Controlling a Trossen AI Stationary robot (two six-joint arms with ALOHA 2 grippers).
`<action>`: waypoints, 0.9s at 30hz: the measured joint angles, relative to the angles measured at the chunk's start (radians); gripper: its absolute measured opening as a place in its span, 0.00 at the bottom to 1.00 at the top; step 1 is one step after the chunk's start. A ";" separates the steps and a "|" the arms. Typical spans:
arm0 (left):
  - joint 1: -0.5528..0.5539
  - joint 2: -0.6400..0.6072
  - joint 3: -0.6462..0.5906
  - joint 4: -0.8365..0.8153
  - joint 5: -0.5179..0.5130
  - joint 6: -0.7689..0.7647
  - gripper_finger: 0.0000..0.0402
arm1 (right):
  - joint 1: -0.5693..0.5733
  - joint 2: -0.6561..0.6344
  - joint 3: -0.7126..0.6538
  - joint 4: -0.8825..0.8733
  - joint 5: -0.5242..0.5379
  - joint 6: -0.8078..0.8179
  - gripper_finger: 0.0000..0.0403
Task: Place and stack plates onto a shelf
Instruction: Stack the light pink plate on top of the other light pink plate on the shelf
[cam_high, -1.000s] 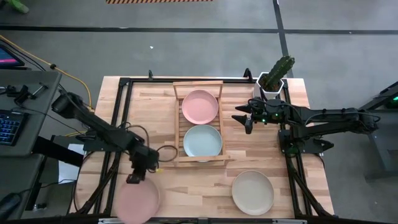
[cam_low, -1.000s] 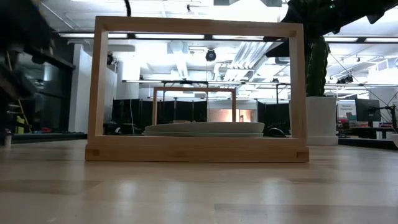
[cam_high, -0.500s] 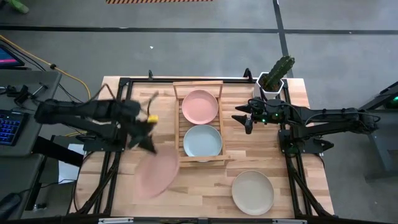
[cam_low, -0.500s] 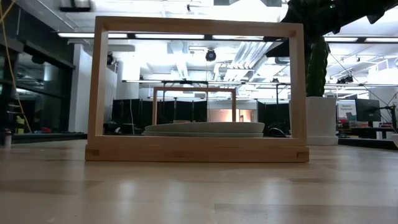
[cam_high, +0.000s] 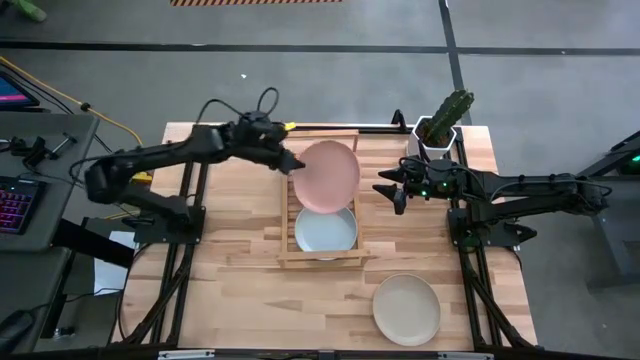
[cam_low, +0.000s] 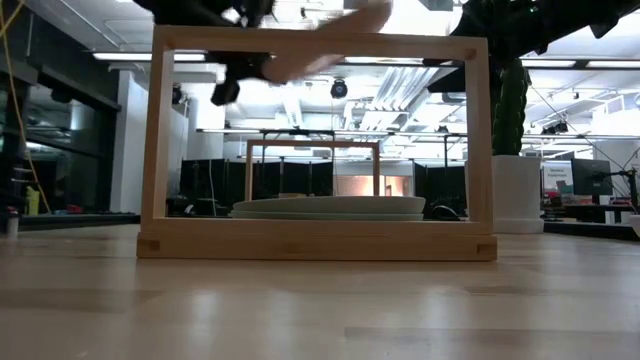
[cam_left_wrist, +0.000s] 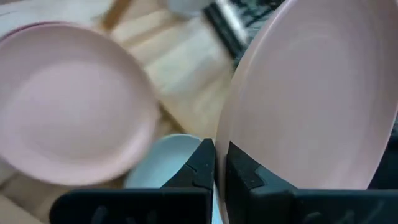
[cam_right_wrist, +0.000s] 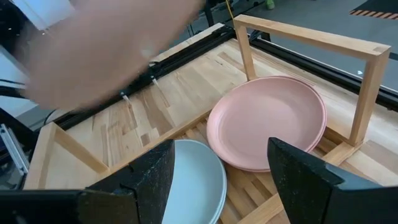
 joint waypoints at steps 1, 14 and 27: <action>0.002 0.027 0.000 0.002 -0.020 -0.001 0.00 | 0.000 0.000 0.000 0.000 0.000 0.000 0.59; -0.004 0.134 -0.164 0.080 -0.453 -0.251 0.00 | 0.000 0.000 0.000 -0.006 0.055 0.023 0.59; -0.085 0.213 -0.218 0.185 -0.566 -0.407 0.00 | 0.000 0.000 0.000 -0.008 0.055 0.016 0.59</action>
